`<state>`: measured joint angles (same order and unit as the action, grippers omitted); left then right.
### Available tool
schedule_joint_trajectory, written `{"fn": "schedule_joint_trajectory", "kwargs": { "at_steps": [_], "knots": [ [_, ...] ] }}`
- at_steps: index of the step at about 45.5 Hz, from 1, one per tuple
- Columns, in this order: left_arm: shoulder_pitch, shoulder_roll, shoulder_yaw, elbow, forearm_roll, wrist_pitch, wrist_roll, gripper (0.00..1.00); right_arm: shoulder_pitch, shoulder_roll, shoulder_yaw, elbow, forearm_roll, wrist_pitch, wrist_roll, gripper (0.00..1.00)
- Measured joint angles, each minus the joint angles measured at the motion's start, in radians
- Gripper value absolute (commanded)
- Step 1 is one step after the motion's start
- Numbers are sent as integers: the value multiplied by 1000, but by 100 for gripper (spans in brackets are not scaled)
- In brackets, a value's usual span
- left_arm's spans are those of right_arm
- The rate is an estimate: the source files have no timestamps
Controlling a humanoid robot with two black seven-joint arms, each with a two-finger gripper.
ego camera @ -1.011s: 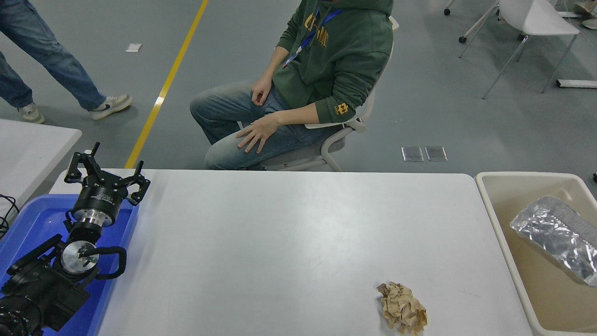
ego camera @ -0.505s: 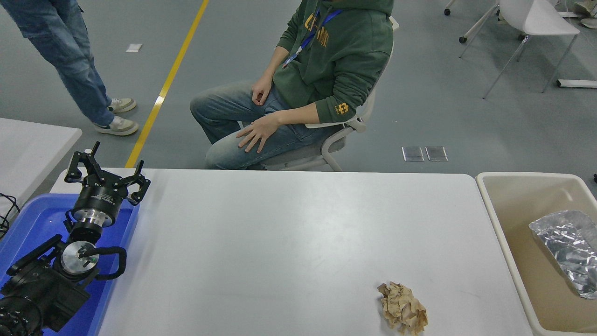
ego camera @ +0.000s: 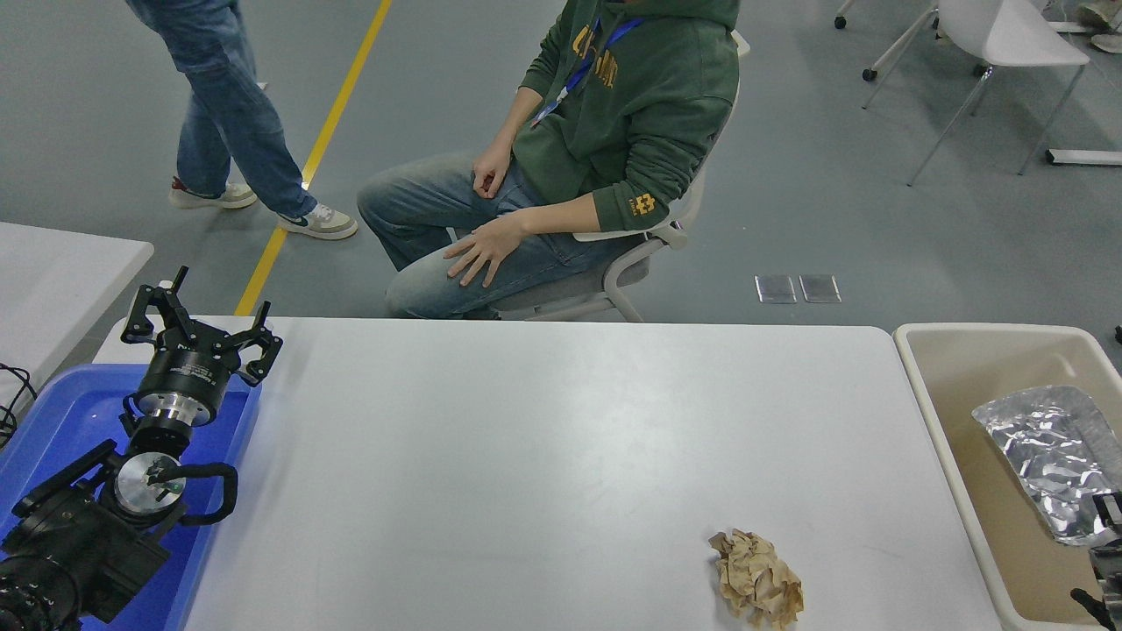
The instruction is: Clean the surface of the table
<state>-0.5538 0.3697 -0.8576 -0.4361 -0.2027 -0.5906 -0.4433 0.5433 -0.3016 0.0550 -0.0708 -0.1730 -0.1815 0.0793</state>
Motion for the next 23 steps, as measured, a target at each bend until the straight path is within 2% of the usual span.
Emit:
{"fn": "schedule_joint_trajectory", "kwargs": {
  "at_steps": [4,5,6,7,8,9,23],
  "knots": [
    [0,0,0,0,0,0,0,100,6,7,-1,0,1,-5,-1,0],
    [0,0,0,0,0,0,0,100,7,9,-2,0,2,-7,-1,8],
    [0,0,0,0,0,0,0,100,8,10,-3,0,2,-7,-1,41],
    [0,0,0,0,0,0,0,100,10,12,-5,0,2,-9,-1,63],
    [0,0,0,0,0,0,0,100,10,12,-6,0,3,-10,0,98],
    [0,0,0,0,0,0,0,100,11,12,-6,0,3,-10,1,100],
    [0,0,0,0,0,0,0,100,17,18,-11,3,4,-5,5,100]
  ]
}}
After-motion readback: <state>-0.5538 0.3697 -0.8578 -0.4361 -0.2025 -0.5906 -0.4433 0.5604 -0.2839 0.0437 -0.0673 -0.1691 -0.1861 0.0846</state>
